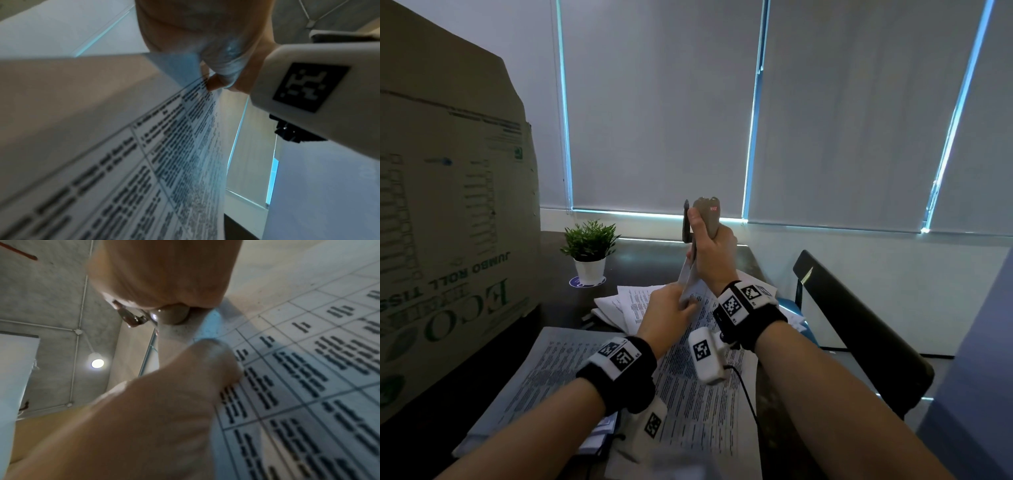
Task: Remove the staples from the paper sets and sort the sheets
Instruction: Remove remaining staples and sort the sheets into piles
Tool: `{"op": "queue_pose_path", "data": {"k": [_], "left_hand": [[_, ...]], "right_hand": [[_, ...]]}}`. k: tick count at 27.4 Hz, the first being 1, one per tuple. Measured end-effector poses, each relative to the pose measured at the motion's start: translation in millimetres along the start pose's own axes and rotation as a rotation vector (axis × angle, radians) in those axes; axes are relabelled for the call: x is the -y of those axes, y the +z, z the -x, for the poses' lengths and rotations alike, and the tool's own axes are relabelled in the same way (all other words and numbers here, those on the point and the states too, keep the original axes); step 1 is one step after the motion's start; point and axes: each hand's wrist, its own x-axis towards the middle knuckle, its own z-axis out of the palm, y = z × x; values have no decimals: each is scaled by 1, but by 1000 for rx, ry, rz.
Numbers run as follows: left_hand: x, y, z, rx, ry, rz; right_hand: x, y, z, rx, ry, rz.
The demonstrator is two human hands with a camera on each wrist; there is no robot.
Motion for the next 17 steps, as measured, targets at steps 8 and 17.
{"op": "queue_pose_path", "data": {"k": [8,17], "left_hand": [[57,15,-18,183,-493,215],[70,34,-12,173,-141,-155]], "right_hand": [[3,-41,-17,-239,202,-236],[-57,-50,5,-111,259,-2]]}}
